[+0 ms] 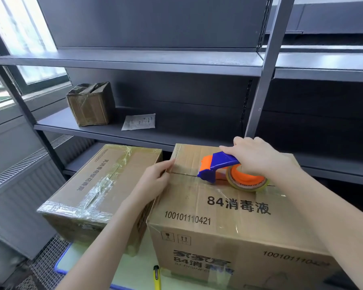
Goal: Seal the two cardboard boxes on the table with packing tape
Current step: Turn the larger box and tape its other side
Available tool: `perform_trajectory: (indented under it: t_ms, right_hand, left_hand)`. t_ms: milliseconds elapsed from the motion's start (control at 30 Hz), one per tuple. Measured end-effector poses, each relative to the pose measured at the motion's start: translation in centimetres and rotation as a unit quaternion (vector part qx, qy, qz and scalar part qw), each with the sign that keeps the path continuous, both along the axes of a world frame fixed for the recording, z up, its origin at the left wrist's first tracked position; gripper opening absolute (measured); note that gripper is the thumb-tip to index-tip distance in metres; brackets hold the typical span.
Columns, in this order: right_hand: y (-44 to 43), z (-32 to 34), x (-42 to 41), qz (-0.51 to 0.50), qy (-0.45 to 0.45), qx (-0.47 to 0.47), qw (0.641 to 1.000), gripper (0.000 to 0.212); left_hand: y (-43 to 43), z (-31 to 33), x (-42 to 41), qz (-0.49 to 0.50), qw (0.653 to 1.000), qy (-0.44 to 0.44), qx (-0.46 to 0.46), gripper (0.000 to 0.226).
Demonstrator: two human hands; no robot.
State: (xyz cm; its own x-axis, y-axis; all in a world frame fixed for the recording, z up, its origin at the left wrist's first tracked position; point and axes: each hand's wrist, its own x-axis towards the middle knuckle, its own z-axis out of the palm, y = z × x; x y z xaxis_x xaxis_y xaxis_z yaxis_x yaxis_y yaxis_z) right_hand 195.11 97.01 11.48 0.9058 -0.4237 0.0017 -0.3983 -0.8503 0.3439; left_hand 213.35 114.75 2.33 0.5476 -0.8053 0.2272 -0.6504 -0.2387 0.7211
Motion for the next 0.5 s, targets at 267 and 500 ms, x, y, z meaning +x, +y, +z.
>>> perform_trajectory:
  t_ms: [267,500]
  right_hand:
    - [0.6,-1.2,-1.2,0.020,-0.101,0.023,0.994,0.065]
    - [0.2,-1.4,0.2,0.046,-0.135,0.047,0.989,0.065]
  left_hand:
    - [-2.3,-0.9,-6.3,-0.032,0.924,-0.296,0.240,0.089]
    - [-2.3,-0.4,-2.9,-0.057,0.929,-0.276,0.238,0.087]
